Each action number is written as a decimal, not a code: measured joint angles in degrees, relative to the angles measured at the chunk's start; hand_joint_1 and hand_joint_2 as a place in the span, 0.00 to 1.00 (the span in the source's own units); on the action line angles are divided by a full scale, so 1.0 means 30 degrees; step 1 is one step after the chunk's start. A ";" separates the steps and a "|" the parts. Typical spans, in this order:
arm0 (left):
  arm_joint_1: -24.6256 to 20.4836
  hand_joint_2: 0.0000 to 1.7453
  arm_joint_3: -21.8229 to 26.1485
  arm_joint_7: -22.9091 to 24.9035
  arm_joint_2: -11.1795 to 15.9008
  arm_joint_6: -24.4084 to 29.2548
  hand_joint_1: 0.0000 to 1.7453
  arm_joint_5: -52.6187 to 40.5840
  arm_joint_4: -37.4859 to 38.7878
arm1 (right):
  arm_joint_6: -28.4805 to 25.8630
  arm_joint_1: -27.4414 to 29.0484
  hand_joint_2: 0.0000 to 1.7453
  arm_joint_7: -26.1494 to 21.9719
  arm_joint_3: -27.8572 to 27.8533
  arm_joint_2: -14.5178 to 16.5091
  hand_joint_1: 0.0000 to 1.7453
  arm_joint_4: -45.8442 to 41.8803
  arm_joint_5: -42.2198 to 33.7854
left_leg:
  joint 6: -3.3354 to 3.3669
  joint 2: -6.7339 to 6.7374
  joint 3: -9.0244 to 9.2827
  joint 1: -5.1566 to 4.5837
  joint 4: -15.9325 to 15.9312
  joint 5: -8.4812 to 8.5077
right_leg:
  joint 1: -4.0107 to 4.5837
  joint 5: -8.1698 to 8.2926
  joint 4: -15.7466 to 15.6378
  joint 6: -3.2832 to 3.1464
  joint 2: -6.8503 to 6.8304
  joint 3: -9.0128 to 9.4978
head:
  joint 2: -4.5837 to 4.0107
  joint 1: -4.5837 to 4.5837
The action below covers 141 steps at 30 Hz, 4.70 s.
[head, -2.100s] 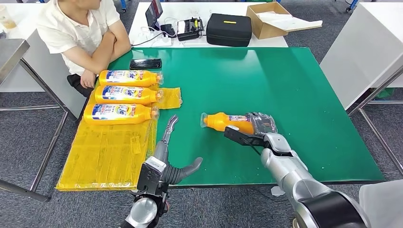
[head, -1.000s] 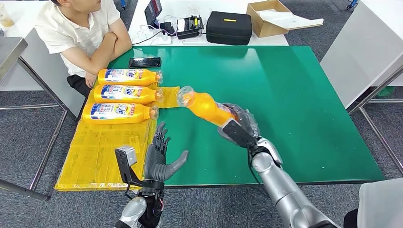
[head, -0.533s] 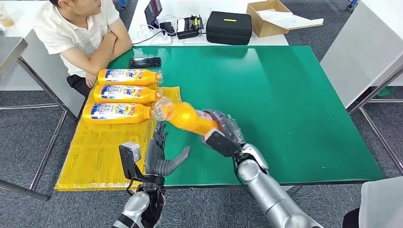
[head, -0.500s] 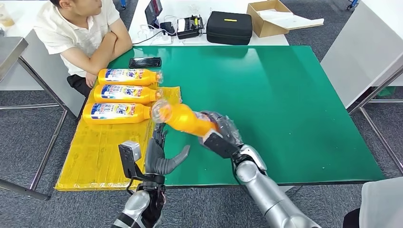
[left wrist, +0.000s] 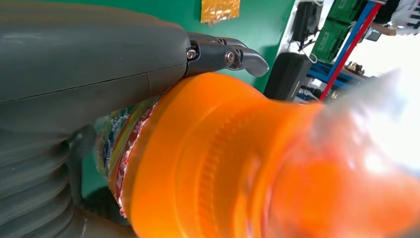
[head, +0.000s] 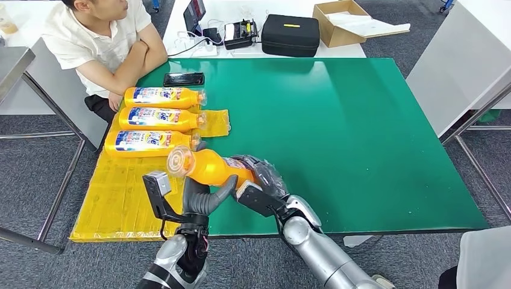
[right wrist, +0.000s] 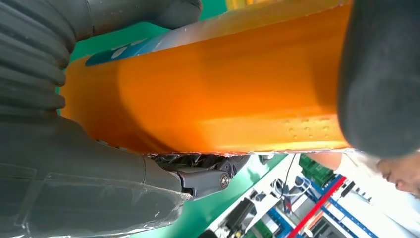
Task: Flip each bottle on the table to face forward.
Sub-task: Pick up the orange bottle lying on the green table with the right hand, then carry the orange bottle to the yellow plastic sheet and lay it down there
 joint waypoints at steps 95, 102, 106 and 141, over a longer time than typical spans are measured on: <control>-0.7002 1.00 0.5406 0.9163 0.3145 0.0417 0.18 -3.3022 1.0320 | -0.2115 0.3769 1.00 -0.1326 -0.6155 0.0727 0.00 -0.2160 0.1528 | -0.0026 -0.0022 0.0012 0.0010 -0.0003 0.0020 | 0.0003 0.0003 0.0008 -0.0002 -0.0007 0.0012 | 0.0000 0.0000; -0.7422 1.00 0.5406 0.8857 0.3145 -0.0986 0.00 -3.3088 1.0708 | -0.2116 0.3767 1.00 -0.1523 -0.6262 0.0781 0.00 -0.2157 0.1516 | -0.0025 -0.0029 0.0016 0.0010 -0.0002 0.0022 | 0.0002 0.0003 0.0008 -0.0002 -0.0009 0.0022 | 0.0000 0.0000; -0.7925 1.00 0.5222 0.8222 0.3177 -0.2300 0.00 -3.2663 1.1218 | -0.2144 0.3757 1.00 -0.1756 -0.6348 0.0820 0.00 -0.2122 0.1432 | -0.0024 -0.0052 0.0023 0.0010 -0.0003 0.0023 | 0.0002 0.0002 0.0008 -0.0002 -0.0021 0.0045 | 0.0000 0.0000; -0.3305 0.50 -0.0985 0.3530 0.4757 -0.0080 0.00 -2.7228 0.1283 | -0.3125 0.3880 1.00 -0.2903 -0.6545 0.0843 0.00 -0.1111 0.1159 | -0.0026 -0.0051 -0.0003 0.0008 -0.0003 0.0017 | 0.0002 -0.0003 0.0005 -0.0004 -0.0026 0.0004 | 0.0000 0.0000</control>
